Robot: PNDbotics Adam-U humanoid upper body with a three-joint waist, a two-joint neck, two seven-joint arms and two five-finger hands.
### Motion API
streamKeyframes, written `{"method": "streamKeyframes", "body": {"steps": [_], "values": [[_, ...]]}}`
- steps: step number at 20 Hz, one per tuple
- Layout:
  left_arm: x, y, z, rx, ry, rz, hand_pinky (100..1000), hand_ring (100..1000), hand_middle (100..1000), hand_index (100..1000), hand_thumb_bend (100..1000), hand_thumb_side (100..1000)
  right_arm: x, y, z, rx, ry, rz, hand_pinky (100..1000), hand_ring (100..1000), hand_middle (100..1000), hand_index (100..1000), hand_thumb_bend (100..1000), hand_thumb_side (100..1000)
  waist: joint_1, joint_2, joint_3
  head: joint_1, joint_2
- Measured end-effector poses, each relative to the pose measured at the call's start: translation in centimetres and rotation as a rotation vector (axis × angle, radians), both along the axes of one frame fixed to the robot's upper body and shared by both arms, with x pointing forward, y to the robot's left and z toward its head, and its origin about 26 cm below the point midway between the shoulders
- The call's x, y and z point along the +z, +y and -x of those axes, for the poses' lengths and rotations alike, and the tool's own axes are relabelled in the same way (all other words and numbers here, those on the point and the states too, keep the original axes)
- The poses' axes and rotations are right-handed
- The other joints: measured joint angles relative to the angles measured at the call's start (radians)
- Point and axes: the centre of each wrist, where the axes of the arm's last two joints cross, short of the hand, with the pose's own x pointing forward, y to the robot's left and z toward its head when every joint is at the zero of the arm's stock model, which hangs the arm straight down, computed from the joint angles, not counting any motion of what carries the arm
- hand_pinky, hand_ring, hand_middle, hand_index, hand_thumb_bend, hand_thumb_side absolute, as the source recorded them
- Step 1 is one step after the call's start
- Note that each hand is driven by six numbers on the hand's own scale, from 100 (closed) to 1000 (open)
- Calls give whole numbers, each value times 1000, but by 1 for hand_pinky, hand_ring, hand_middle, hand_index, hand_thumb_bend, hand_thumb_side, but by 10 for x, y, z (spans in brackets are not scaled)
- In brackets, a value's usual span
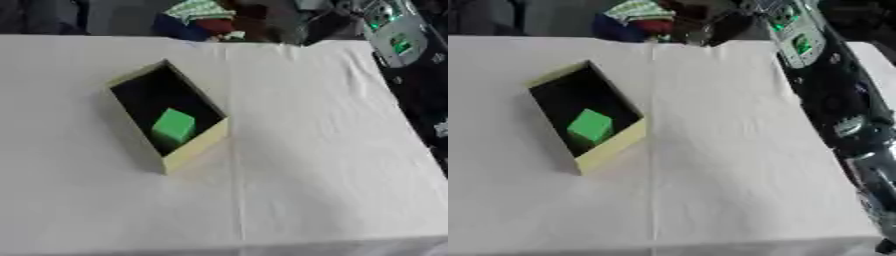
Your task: Pick up objects on the table and place them in the box.
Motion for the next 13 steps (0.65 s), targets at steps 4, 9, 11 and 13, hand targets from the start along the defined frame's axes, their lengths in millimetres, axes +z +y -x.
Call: {"method": "streamKeyframes", "body": {"steps": [4,9,11,13], "values": [[0,0,0,2,0,-2,661,679,735,817,231,580,-7,-27,11,-104,-3,-120,810,993,882,972,238,439,-3,0,2,2,0],[0,0,0,3,0,-3,661,679,736,817,229,580,-16,-44,19,-183,-16,-230,782,991,856,957,183,444,1,0,1,3,0],[0,0,0,4,0,-3,661,679,736,817,228,581,-19,-48,21,-204,-24,-285,771,990,844,950,170,449,2,0,-1,3,0],[0,0,0,4,0,-3,661,679,736,817,228,581,-21,-51,23,-215,-28,-332,771,990,844,950,170,449,3,0,-6,3,0]]}}
